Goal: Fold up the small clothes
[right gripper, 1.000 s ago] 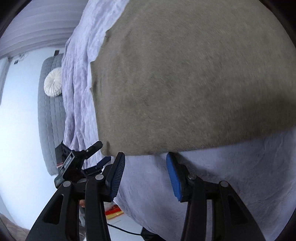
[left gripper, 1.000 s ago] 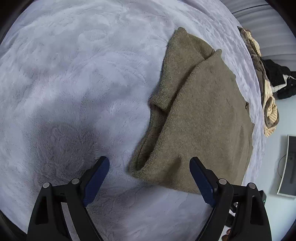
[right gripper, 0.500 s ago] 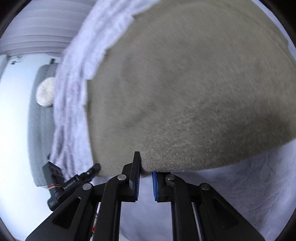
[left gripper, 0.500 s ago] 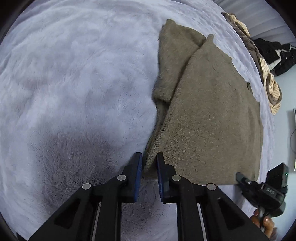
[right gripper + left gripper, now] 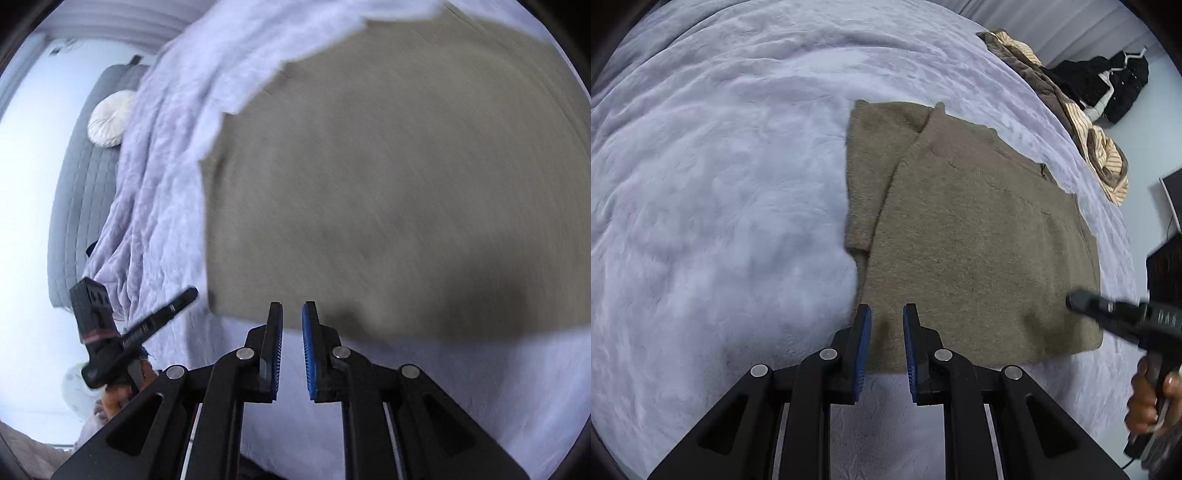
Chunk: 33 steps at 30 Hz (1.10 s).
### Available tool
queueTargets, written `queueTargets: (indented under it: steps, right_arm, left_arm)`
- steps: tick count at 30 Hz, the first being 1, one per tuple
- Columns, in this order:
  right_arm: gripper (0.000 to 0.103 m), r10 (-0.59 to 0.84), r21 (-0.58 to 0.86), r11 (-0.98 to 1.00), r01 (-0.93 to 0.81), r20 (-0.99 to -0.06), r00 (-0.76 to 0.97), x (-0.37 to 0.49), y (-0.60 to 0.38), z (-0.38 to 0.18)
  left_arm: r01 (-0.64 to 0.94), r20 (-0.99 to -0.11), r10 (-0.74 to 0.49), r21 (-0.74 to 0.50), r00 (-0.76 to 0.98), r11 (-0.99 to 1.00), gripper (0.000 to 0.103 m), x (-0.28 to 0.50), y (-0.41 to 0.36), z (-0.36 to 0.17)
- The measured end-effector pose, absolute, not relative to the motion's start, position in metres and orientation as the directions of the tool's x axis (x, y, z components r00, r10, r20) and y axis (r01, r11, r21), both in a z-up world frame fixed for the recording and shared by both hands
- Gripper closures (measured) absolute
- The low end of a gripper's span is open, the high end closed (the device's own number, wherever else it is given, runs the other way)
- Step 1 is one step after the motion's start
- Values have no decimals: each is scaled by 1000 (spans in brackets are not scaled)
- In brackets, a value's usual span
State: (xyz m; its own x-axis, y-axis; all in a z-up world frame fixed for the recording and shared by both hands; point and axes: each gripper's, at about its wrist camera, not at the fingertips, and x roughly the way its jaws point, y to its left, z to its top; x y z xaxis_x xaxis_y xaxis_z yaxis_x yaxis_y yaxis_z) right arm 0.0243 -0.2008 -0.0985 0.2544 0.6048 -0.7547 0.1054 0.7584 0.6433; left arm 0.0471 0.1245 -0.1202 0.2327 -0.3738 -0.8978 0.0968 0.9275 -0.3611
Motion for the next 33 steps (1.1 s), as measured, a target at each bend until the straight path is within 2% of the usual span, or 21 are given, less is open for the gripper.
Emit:
queueTargets:
  steps: [5,9,13,14,18,21,26,31,33]
  right_arm:
    - [91,569,583,812,-19,-784,249,113,-149,-107]
    - [91,544,536,838,-103,-809,221,169,-102,-119]
    - [91,522,510,853,-111,-830,198,201,-83,-144]
    - [93,514,504,858,-102,-834,203,209,-81,-150]
    - [95,499,502,863,-52,-832,243,229,-83,-149]
    - [94,505,510,859,-50,-824,259,216,-93,-133]
    - [92,431,429,900,-70,-860,273,148,-128,-109]
    - [92,291,322,942,95,-924,249,62,-211,-118]
    - [93,268,321,927,192,-928,257,26,-253,-124]
  left_arm:
    - [54,-899,-394,-391,194,919,85,53,115,-152]
    - [51,-882,-418,-417,217,907,85,48,117,-157]
    - [33,-874,-434,-438,219,898,85,41,128,-157]
    - [29,-871,-438,-443,221,896,85,41,130,-157]
    - [23,-871,-439,-445,223,895,85,39,132,-156]
    - [26,-878,-427,-432,215,901,85,37,130,-153]
    - [50,-890,-411,-409,200,911,85,37,128,-150]
    - [78,-900,-394,-386,185,919,85,40,120,-150]
    - [92,-907,-380,-370,181,925,85,41,116,-149]
